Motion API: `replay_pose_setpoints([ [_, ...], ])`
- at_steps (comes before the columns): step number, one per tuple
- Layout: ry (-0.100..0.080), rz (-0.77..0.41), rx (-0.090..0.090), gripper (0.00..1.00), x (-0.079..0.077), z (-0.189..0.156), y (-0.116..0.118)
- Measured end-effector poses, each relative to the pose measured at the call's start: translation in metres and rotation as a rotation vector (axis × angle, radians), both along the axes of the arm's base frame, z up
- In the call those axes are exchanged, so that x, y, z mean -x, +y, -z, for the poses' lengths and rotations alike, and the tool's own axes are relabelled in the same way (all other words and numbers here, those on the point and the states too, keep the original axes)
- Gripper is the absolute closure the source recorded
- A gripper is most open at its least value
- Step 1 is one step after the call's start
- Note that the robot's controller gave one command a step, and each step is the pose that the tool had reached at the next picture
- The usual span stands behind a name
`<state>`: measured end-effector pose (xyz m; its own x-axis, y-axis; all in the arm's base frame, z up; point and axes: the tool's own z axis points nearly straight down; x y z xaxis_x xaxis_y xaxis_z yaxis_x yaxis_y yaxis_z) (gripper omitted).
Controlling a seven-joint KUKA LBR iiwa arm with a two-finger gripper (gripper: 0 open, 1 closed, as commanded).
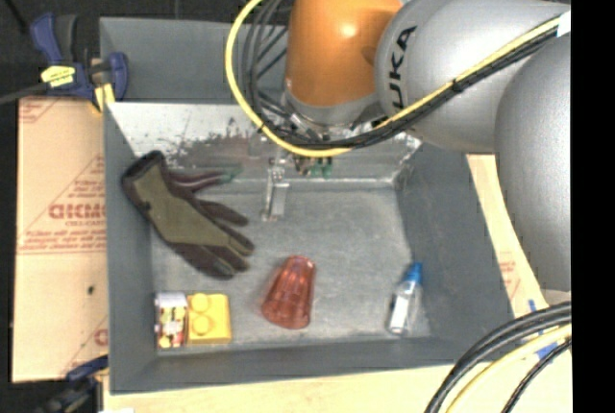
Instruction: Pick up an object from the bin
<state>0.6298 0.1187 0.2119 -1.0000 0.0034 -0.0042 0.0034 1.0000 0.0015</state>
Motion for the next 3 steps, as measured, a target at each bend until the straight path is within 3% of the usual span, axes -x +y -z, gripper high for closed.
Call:
replay_pose_setpoints([
  [1,0.0,0.0,0.0,0.0,0.0,0.0,0.0],
  [2,-0.007,-0.017,0.001,0.0,0.028,0.034,0.028],
  [3,-0.003,0.07,-0.002,1.0,0.036,0.116,0.054],
])
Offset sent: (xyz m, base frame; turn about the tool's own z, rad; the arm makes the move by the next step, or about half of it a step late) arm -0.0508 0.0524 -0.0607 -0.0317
